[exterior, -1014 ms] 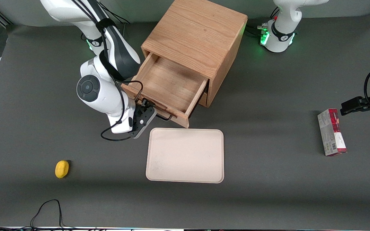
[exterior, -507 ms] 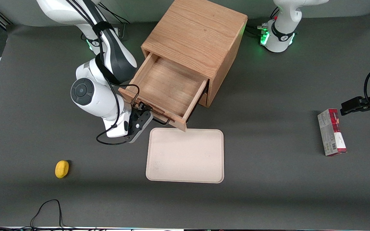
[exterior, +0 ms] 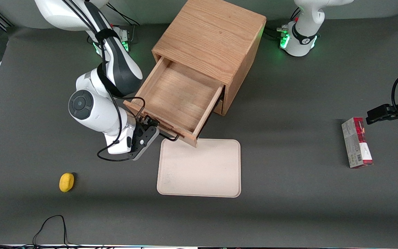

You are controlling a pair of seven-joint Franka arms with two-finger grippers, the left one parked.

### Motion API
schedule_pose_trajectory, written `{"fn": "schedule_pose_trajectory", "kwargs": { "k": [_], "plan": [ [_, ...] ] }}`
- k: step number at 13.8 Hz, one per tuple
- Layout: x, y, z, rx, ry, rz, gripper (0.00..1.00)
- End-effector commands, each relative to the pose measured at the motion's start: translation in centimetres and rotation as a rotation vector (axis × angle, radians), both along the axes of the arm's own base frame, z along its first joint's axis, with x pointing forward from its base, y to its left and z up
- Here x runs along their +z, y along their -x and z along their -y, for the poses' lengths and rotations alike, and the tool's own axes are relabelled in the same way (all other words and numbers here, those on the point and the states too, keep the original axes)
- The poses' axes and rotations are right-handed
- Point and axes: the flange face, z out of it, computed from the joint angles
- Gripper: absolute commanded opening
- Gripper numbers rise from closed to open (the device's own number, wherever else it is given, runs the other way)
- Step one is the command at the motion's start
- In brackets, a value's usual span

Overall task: Open upper drawer
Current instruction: 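Keep pulling the upper drawer fully open with the right gripper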

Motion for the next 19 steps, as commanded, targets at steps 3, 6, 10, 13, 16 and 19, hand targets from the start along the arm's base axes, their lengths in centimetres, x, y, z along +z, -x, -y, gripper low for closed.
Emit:
{"fn": "schedule_pose_trajectory", "kwargs": {
  "k": [3, 6, 10, 13, 16, 19],
  "plan": [
    [0.1, -1.9, 0.5, 0.013, 0.018, 0.037, 1.0],
    [0.4, -2.6, 1.2, -0.004, 0.017, 0.044, 1.0],
    [0.6, -4.1, 2.7, -0.021, 0.035, 0.062, 1.0],
    [0.7, -4.4, 2.7, -0.021, 0.036, 0.067, 1.0],
    [1.0, -4.9, 3.8, -0.033, 0.045, 0.071, 1.0],
    [2.3, -4.8, 3.5, -0.024, 0.044, 0.047, 1.0]
  ]
}}
